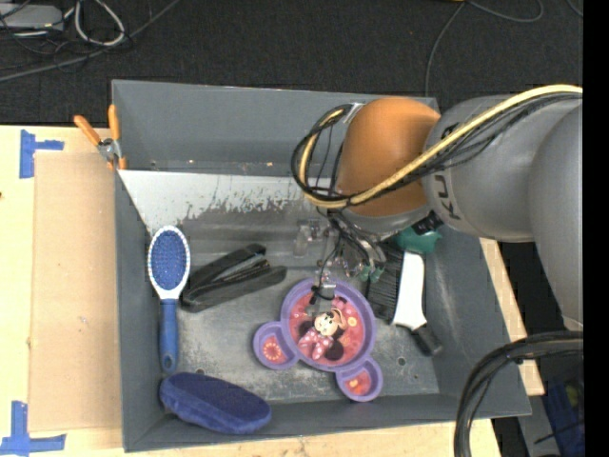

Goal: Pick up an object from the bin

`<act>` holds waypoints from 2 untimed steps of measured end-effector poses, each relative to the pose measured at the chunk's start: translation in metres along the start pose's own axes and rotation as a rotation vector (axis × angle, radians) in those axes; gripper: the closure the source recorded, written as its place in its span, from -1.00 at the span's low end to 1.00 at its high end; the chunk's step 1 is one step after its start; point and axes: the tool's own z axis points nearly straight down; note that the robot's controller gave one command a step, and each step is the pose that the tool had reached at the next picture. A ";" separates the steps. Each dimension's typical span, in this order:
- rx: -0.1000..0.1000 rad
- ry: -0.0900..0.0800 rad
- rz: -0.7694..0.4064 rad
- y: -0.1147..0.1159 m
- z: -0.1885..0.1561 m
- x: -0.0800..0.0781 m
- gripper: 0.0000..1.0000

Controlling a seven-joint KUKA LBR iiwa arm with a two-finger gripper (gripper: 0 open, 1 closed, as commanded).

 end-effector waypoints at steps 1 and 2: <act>0.000 -0.008 0.001 0.000 -0.005 -0.002 -1.00; 0.001 -0.007 -0.359 0.000 0.060 0.003 -1.00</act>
Offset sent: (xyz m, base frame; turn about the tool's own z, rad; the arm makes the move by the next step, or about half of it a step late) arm -0.0049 -0.0009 -0.0680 -0.3984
